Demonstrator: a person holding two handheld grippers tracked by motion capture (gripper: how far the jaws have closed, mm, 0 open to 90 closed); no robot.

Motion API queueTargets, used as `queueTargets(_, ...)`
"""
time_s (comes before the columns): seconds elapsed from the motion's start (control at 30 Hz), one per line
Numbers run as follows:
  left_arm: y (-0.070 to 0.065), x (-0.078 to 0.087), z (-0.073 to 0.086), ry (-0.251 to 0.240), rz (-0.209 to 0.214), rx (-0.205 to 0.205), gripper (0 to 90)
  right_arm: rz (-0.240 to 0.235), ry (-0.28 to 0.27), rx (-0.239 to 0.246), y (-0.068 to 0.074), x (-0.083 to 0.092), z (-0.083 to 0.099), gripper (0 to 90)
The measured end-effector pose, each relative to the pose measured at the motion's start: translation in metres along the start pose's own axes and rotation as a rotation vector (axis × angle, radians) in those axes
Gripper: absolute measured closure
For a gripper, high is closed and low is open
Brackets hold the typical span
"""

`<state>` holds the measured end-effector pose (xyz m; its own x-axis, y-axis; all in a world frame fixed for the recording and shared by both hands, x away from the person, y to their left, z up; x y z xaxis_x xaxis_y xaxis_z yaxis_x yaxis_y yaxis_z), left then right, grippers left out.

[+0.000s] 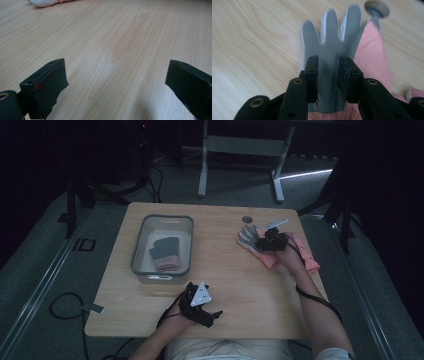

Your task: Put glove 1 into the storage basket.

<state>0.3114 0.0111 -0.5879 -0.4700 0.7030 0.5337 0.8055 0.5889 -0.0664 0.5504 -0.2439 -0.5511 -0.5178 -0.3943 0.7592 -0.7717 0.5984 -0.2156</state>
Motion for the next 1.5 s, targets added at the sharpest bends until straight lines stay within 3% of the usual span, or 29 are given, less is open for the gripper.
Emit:
queueTargets(0.1, 0.002, 0.0, 0.0, 0.0, -0.004, -0.008, 3.3, -0.01, 0.03, 0.011, 0.0, -0.008, 0.004, 67.4)
queueTargets(0.2, 0.005, 0.0, 0.0, -0.001, -0.009, -0.002, 3.3, 0.008, 0.073, 0.073, 0.004, -0.015, 0.007, 70.6)
queueTargets(0.47, 0.004, 0.0, -0.001, -0.016, -0.014, -0.016, 3.2, 0.034, 0.11, -0.004, 0.005, -0.017, 0.005, 85.9)
queueTargets(0.6, 0.004, 0.001, -0.002, -0.025, -0.009, -0.01, 3.3, 0.063, 0.066, -0.048, 0.01, 0.001, -0.004, 87.5)
queueTargets(0.77, 0.005, 0.003, -0.003, -0.036, -0.016, -0.007, 3.3, 0.092, -0.053, -0.175, 0.02, 0.044, -0.02, 87.8)
queueTargets(1.0, 0.005, 0.004, -0.005, -0.051, -0.012, -0.017, 3.2, 0.1, -0.221, -0.327, 0.066, 0.108, -0.039, 87.8)
queueTargets(1.03, 0.005, 0.004, -0.005, -0.057, -0.008, -0.016, 3.3, 0.099, -0.229, -0.34, 0.072, 0.112, -0.039, 87.8)
queueTargets(1.07, 0.005, 0.005, -0.005, -0.06, -0.006, -0.013, 3.2, 0.098, -0.234, -0.362, 0.086, 0.119, -0.036, 87.8)
queueTargets(1.1, 0.005, 0.005, -0.006, -0.07, -0.004, -0.006, 3.2, 0.098, -0.234, -0.362, 0.086, 0.119, -0.036, 87.8)
queueTargets(1.3, 0.007, 0.006, -0.006, -0.085, 0.002, 0.0, 3.2, 0.081, -0.207, -0.417, 0.12, 0.119, -0.02, 87.8)
queueTargets(1.37, 0.008, 0.005, -0.007, -0.086, -0.003, -0.004, 3.2, 0.099, -0.204, -0.431, 0.127, 0.115, -0.015, 87.8)
queueTargets(1.47, 0.008, 0.004, -0.006, -0.08, 0.003, -0.001, 3.2, 0.1, -0.181, -0.464, 0.136, 0.101, -0.007, 87.9)
queueTargets(1.5, 0.008, 0.003, -0.005, -0.08, 0.005, -0.001, 3.2, 0.082, -0.158, -0.482, 0.142, 0.087, -0.004, 87.9)
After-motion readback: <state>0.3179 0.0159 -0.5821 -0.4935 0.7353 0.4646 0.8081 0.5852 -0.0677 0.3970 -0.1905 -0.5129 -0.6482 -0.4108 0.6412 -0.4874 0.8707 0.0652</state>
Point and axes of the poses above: each handheld gripper's, and its own axes: x roughly backward along the jaws, z roughly out of its underside, y roughly to its left, the point moved 5 cm from there along -x, roughly forward along the jaws, and after that the axes turned 10 degrees about x, right-handed, at the moved point
